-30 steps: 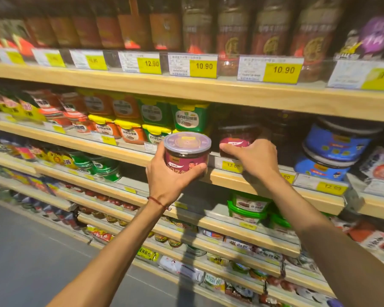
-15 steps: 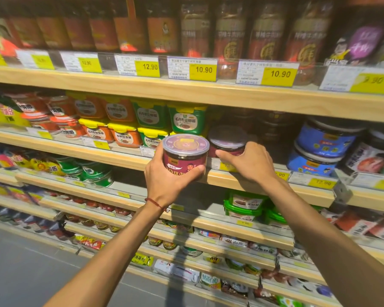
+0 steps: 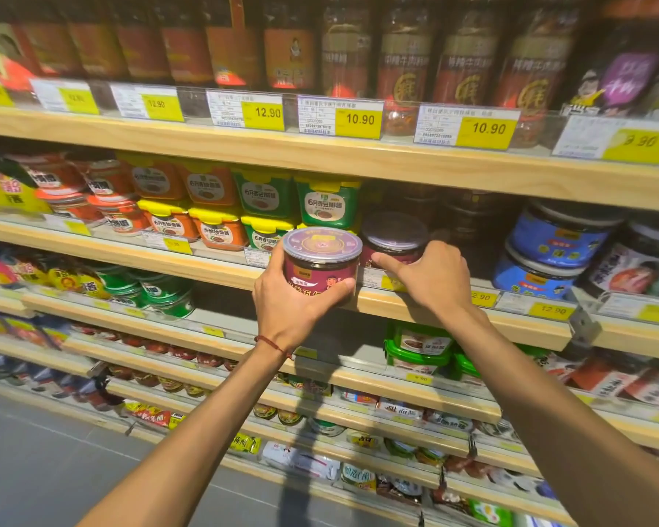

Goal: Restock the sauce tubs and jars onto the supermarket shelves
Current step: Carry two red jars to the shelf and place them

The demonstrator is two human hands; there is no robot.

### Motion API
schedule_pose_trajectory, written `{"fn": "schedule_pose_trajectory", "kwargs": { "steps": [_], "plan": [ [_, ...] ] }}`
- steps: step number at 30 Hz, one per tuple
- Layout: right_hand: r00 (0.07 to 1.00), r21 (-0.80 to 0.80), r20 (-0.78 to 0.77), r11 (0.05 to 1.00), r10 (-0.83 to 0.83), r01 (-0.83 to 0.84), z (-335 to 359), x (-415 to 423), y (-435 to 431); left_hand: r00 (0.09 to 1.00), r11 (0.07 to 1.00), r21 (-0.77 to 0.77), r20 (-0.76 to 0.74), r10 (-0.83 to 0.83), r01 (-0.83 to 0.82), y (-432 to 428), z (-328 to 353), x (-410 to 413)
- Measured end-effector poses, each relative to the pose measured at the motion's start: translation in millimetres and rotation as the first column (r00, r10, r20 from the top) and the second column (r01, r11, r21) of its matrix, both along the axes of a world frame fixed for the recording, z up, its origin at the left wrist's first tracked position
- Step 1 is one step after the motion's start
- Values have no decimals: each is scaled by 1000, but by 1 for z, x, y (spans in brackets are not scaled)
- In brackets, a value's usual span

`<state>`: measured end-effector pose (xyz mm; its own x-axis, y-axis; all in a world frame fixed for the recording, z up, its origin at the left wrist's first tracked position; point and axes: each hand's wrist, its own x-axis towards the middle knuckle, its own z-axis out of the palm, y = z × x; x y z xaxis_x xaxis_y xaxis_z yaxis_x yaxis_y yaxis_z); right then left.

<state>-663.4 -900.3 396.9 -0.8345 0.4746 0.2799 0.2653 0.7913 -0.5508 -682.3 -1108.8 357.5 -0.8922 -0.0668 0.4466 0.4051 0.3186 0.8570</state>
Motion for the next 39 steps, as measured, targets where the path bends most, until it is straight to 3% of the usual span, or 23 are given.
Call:
{"fn": "schedule_pose_trajectory", "kwargs": {
  "steps": [6,12,21,31,39],
  "plan": [
    [999,124,43,992,32,-38,-1,15,6,1000,1000,17,0,-26,26,-2,-1,0],
    [986,189,-123,978,109,-84,-6,54,12,997,995,59,-1,-77,77,8,-1,4],
    [955,306,-230,945,188,-112,-14,91,28,983,982,69,-51,-175,179,40,7,20],
    [934,275,-231,939,273,-206,-8,99,66,979,982,52,-103,-177,183,92,41,18],
    [928,190,-233,950,289,-248,-5,92,76,994,991,82,4,-106,105,120,48,-4]
  ]
}}
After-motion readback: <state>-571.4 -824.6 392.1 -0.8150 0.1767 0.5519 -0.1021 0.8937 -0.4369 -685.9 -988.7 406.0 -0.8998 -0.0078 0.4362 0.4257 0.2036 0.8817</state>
